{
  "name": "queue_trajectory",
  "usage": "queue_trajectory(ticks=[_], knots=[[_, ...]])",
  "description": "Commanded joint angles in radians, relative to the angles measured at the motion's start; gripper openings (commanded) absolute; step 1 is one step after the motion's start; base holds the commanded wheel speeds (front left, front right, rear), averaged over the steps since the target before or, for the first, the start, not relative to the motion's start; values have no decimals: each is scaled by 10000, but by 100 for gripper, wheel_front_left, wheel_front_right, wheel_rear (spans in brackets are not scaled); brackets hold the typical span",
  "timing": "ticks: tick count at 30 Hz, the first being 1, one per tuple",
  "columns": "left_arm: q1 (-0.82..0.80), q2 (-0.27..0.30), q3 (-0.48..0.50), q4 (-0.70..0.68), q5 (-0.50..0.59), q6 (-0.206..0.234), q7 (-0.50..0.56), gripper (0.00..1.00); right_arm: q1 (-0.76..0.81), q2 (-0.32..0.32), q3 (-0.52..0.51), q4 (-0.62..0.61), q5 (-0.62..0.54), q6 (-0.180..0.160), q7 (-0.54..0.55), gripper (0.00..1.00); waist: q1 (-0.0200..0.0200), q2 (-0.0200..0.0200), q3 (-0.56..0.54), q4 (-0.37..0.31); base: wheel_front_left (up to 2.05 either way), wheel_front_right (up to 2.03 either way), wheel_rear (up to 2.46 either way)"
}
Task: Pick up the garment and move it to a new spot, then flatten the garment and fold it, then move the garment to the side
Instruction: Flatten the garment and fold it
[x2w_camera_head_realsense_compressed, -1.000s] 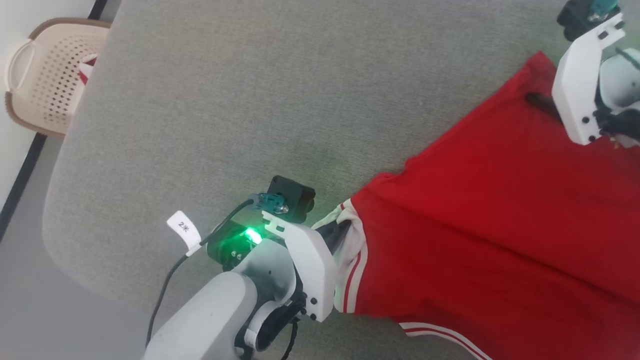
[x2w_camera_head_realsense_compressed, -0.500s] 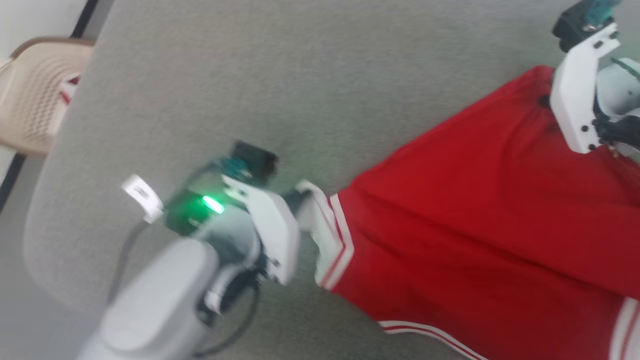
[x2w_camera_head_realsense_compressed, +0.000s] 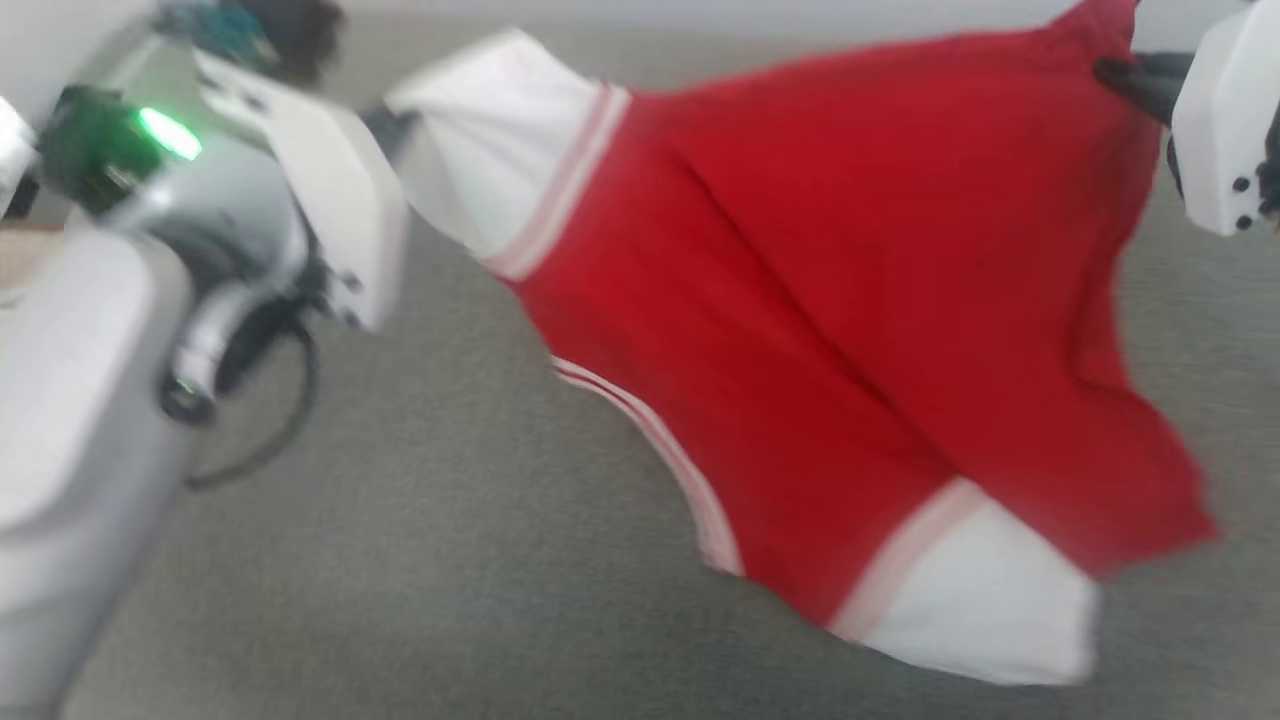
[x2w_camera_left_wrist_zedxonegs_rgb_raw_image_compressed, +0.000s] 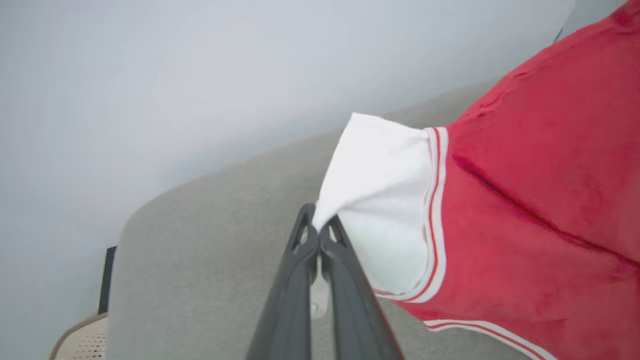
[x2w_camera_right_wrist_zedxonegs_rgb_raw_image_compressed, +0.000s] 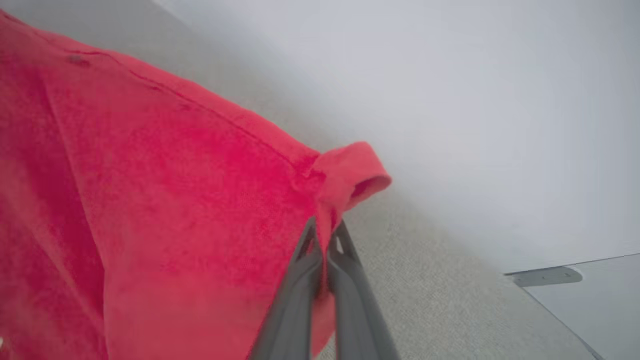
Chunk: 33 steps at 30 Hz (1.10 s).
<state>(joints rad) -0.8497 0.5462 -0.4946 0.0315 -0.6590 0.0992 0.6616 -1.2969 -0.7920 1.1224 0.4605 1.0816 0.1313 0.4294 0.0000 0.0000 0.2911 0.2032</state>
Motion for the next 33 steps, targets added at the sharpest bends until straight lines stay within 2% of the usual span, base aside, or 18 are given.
queue_trajectory(ticks=[1, 6, 12, 15, 21, 24, 29, 30, 33], knots=[[-347, 132, 111, 99, 136, -96, 80, 0, -129, -56, -54, -118, -5, -12, -165, 0, 0, 0, -437, -458, 0, 0, 0], [-1344, 461, 296, 704, 130, -426, 404, 0, -368, -227, -273, -544, -52, -12, -437, 0, 0, 0, -853, -925, 0, 0, 0], [-2537, 420, 226, 1725, 447, -776, 115, 0, -585, -87, -722, -265, -246, -12, -706, 0, 0, 0, -1081, -1310, 0, 0, 0], [-3557, 82, 65, 2651, 1060, -928, -767, 0, -793, 376, -1171, 644, -646, -12, -1252, 0, 0, 0, -841, -1464, 0, 0, 0], [-5458, -694, -37, 4242, 2067, -716, -2655, 0, -1665, 1467, -2033, 2660, -1683, -14, -2670, 0, 0, 0, 130, -1648, 0, 0, 0], [-6527, -946, 34, 4978, 2605, -398, -3904, 0, -2278, 1953, -2391, 3663, -2406, -14, -3662, 0, 0, 0, 703, -1695, 0, 0, 0], [-8087, -1350, 206, 5951, 3374, 225, -6441, 0, -3320, 2582, -3066, 5400, -3839, -14, -6008, 0, 0, 0, 1455, -1647, 0, 0, 0], [-8087, -1350, 206, 5951, 3374, 225, -6441, 0, -3320, 2582, -3066, 5400, -3839, -14, -6008, 0, 0, 0, 1455, -1647, 0, 0, 0], [-8571, -1565, 276, 6435, 3610, 520, -7852, 0, -3632, 2937, -3287, 6184, -4482, -14, -6642, 0, 0, 0, 1699, -1553, 0, 0, 0]])
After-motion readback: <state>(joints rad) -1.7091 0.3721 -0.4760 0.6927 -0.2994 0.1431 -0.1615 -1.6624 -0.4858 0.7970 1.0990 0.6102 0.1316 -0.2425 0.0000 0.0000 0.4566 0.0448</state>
